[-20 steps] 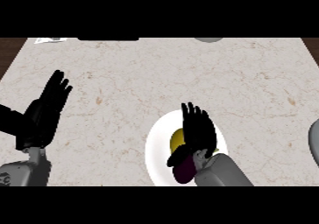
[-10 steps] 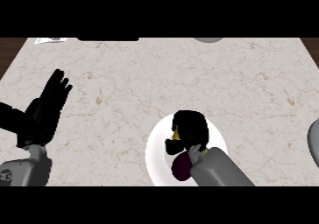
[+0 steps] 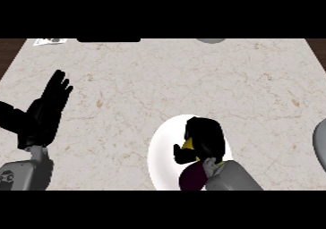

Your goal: Pick the lemon from the plate and place it in the pan

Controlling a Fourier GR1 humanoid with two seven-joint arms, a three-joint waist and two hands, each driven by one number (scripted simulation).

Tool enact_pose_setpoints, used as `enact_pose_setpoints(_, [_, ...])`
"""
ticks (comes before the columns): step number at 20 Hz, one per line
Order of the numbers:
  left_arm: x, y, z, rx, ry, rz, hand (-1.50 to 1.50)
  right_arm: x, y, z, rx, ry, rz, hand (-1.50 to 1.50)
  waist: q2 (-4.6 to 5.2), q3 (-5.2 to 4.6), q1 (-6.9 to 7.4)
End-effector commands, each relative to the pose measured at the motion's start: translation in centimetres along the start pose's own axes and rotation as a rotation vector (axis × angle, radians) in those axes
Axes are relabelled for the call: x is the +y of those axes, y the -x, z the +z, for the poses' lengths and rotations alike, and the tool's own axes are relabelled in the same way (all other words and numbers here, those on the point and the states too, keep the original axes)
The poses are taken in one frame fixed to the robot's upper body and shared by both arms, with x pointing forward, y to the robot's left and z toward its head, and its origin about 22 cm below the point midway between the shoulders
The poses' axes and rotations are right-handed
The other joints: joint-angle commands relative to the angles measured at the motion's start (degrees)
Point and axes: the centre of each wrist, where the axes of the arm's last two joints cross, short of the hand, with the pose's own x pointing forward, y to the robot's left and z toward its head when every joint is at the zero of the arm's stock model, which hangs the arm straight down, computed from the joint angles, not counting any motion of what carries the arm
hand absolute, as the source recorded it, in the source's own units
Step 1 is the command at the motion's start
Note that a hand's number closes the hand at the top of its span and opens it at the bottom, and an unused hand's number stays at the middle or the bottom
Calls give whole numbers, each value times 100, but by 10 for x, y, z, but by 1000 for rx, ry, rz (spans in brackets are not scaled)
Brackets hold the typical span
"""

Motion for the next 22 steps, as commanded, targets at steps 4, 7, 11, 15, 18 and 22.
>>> enact_pose_setpoints(4, [16, -9, 3, -6, -23, 0, 0, -49, 79, 51, 151, 26, 54, 150, -21, 5, -113])
enact_pose_setpoints(7, [7, 9, 12, 15, -22, -3, 0, -72, 77, 72, 150, 254, 119, 150, -40, 0, -132])
enact_pose_setpoints(11, [12, 8, 12, 17, -19, 6, 0, -108, 71, 107, 152, 445, 192, 150, -49, -3, -125])
enact_pose_setpoints(15, [16, 4, 1, 25, -28, 6, 0, -157, 83, 138, 140, 543, 219, 150, 3, 4, -90])
enact_pose_setpoints(18, [-3, 10, 23, 15, 0, -14, 0, -166, 73, 158, 213, 539, 182, 150, 1, 5, -5])
enact_pose_setpoints(22, [8, -1, 4, 4, -3, 4, 0, -189, 86, 152, 238, 596, 139, 150, 16, 8, 7])
